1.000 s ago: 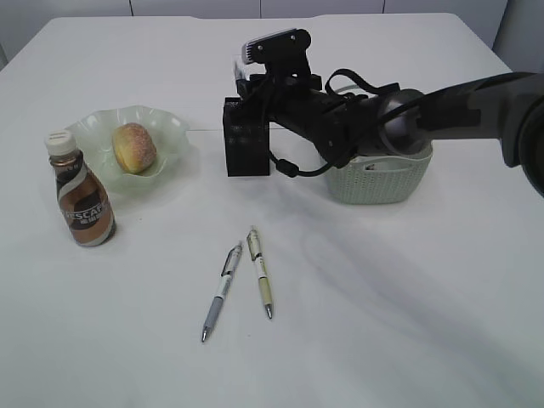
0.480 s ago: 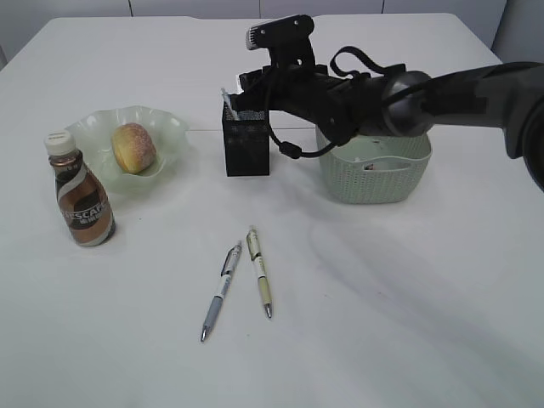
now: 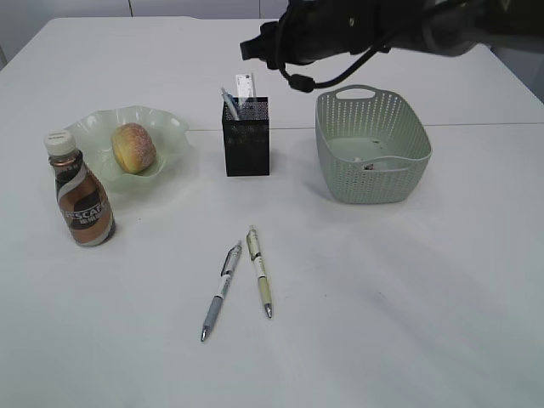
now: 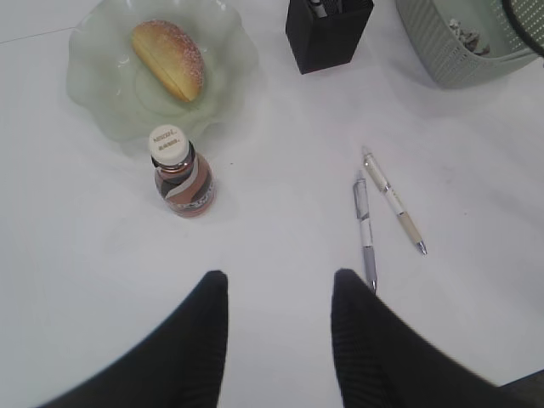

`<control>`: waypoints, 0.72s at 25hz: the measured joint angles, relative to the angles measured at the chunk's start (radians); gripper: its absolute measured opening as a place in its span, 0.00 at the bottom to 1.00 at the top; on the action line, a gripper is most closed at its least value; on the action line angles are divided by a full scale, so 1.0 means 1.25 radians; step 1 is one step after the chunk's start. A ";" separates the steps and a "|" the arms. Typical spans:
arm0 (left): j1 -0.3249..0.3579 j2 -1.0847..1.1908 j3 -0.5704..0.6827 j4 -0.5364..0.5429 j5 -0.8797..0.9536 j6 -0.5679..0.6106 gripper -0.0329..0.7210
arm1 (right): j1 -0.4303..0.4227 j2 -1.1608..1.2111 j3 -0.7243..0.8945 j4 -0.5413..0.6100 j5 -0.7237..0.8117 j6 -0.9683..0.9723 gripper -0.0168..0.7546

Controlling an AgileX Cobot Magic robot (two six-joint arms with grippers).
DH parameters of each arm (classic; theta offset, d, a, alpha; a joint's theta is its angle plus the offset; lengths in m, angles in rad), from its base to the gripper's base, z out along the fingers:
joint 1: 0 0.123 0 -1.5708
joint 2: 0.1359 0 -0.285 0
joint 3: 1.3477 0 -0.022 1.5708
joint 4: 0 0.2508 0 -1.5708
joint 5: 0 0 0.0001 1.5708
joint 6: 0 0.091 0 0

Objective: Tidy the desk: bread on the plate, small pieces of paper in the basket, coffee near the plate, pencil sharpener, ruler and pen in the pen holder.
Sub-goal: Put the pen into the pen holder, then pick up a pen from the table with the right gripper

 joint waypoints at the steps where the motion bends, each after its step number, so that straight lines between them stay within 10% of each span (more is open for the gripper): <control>1: 0.000 0.000 0.000 0.000 0.000 0.000 0.44 | 0.000 -0.020 -0.001 0.004 0.030 0.001 0.44; 18: 0.000 0.000 0.000 0.005 0.000 0.000 0.44 | 0.000 -0.149 -0.004 0.161 0.643 0.005 0.44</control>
